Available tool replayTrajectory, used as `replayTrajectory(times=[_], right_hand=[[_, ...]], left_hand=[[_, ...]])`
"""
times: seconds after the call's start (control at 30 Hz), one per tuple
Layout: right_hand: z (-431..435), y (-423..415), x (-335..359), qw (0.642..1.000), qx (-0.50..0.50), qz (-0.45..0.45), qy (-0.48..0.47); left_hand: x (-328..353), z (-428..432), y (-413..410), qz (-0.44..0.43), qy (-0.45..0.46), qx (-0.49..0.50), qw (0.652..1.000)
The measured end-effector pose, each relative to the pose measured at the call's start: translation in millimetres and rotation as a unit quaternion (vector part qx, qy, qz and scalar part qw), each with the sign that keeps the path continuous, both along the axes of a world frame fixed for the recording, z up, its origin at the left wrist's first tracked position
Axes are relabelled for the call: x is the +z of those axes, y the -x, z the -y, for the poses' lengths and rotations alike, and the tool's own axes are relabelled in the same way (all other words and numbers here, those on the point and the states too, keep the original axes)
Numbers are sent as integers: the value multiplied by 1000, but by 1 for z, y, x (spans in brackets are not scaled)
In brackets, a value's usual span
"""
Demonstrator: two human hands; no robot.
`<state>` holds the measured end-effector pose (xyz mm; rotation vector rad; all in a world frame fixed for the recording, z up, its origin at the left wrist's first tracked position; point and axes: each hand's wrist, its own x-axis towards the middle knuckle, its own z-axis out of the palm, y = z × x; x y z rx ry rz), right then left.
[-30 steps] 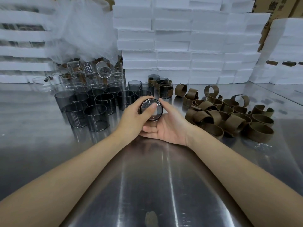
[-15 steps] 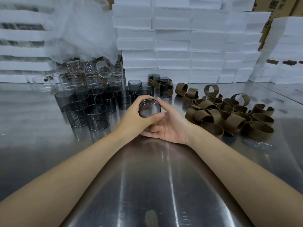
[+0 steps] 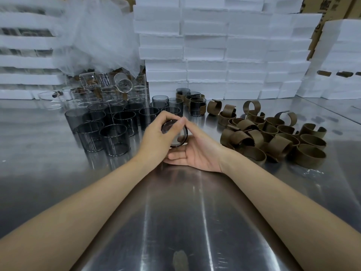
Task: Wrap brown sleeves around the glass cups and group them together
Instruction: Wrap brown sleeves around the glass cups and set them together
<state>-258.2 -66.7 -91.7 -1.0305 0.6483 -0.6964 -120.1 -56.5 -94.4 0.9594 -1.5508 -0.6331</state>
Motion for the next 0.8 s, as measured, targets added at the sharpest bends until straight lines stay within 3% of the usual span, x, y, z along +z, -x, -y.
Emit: replayTrajectory(times=[0.13, 0.3, 0.4, 0.8], right_hand=[[-2, 2, 1, 1000, 7, -10, 5], [-1, 4, 2, 999, 12, 25, -28], [-1, 7, 2, 998, 14, 45, -36], [2, 7, 1, 998, 31, 40, -35]], left_hand=[[0, -1, -3, -5, -12, -1, 1000], [1, -2, -4, -35, -52, -85, 994], [-4, -2, 0, 7, -40, -80, 996], [2, -3, -2, -12, 7, -8, 1000]])
